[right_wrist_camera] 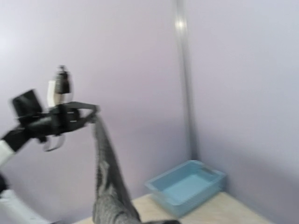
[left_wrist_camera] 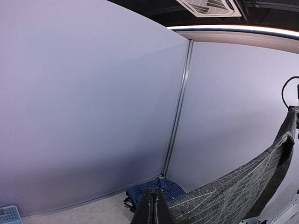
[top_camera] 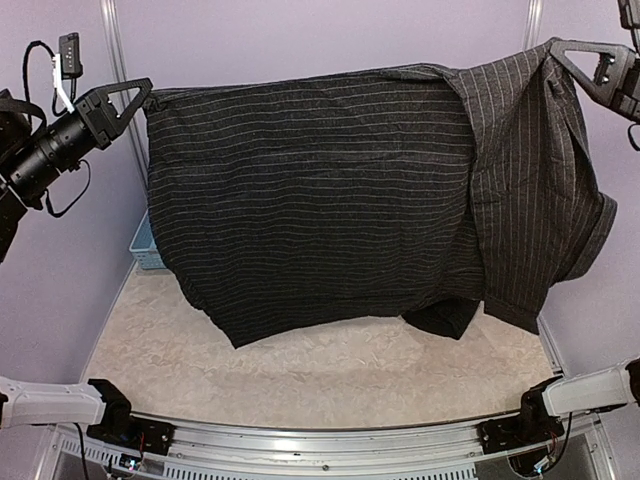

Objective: Fold and stack the long sleeve shirts
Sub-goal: Flatten out the crumpled shirt at the center of the board.

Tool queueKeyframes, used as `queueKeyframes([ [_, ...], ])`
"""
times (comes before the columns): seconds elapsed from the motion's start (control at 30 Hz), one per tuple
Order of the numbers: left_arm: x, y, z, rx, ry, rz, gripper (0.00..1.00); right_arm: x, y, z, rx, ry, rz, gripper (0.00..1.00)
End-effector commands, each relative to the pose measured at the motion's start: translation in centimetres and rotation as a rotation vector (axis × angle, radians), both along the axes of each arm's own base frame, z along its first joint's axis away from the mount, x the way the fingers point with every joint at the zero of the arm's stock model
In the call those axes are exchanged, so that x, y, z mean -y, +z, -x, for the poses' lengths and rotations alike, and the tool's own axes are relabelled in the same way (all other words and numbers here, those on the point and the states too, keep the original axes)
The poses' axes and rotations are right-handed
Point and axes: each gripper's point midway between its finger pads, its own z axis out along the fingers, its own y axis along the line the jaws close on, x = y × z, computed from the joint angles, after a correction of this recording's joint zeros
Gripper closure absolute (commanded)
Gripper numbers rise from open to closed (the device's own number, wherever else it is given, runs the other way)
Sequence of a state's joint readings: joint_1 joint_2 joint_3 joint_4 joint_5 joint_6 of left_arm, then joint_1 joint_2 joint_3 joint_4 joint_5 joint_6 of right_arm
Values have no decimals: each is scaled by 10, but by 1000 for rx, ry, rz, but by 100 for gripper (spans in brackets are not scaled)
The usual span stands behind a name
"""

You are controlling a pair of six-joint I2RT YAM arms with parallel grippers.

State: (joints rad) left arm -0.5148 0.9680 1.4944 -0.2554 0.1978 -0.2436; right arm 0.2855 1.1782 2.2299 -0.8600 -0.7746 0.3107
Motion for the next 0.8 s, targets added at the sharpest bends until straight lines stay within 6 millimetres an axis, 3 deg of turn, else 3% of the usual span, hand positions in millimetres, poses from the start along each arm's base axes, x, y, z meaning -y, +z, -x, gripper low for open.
queueKeyframes([
  [0.0,-4,18,17,56,-39,18,100,-17,10,19,-35,219,-26,100],
  [0.27,-10,30,45,122,-97,38,100,-18,15,48,-35,325,-47,100],
  [0.53,-9,20,29,79,-60,12,100,-16,-3,32,-87,242,-24,100],
  [0.77,-13,12,25,53,-19,-5,100,-8,-35,20,-162,123,19,100],
])
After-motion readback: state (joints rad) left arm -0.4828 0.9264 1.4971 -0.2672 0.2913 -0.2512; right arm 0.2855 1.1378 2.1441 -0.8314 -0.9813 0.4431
